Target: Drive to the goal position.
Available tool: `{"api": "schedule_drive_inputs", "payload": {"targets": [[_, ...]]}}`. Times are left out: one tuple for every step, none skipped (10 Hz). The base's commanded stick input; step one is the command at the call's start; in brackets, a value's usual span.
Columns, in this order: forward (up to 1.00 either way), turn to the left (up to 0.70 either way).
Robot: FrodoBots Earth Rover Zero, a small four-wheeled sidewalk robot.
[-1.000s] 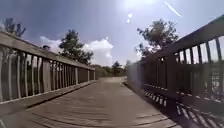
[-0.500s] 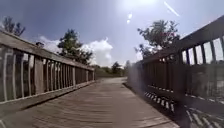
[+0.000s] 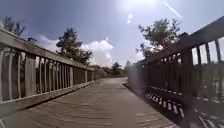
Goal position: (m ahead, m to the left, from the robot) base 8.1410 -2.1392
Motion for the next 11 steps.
{"api": "schedule_drive_inputs", "payload": {"targets": [[0.45,0.02],[0.45,0.02],[0.45,0.02],[0.45,0.02],[0.45,0.02],[0.45,0.02],[0.45,0.02],[0.45,0.02],[0.45,-0.22],[0.45,-0.27],[0.45,-0.15]]}}
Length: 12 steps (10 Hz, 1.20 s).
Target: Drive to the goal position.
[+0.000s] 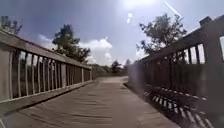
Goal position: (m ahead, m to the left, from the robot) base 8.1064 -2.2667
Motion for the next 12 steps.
{"api": "schedule_drive_inputs", "payload": {"targets": [[0.45,0.0],[0.45,0.02],[0.45,0.02],[0.45,0.02],[0.45,0.02],[0.45,0.02],[0.45,0.02],[0.45,0.02],[0.45,0.02],[0.45,0.02],[0.45,0.02],[0.45,0.02]]}}
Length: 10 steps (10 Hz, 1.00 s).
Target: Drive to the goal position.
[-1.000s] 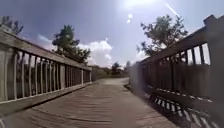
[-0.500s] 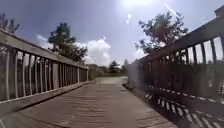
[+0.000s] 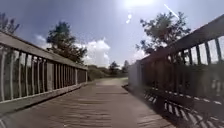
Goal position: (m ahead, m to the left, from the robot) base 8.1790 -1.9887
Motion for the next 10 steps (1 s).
{"api": "schedule_drive_inputs", "payload": {"targets": [[0.45,0.02],[0.45,0.02],[0.45,0.02],[0.45,0.02],[0.45,0.02],[0.45,0.02],[0.45,0.02],[0.45,0.02],[0.45,0.02],[0.45,0.02]]}}
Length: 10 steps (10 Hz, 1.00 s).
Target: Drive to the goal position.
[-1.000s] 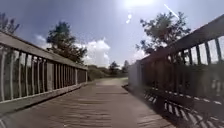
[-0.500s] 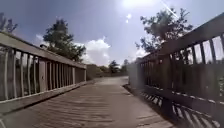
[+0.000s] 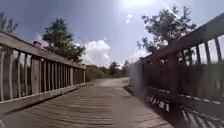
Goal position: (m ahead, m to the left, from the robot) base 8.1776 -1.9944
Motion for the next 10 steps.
{"api": "schedule_drive_inputs", "payload": {"targets": [[0.45,0.02],[0.45,0.02],[0.45,0.02],[0.45,0.02],[0.45,0.02],[0.45,0.02],[0.45,0.02],[0.45,0.02],[0.45,0.02],[0.45,0.02]]}}
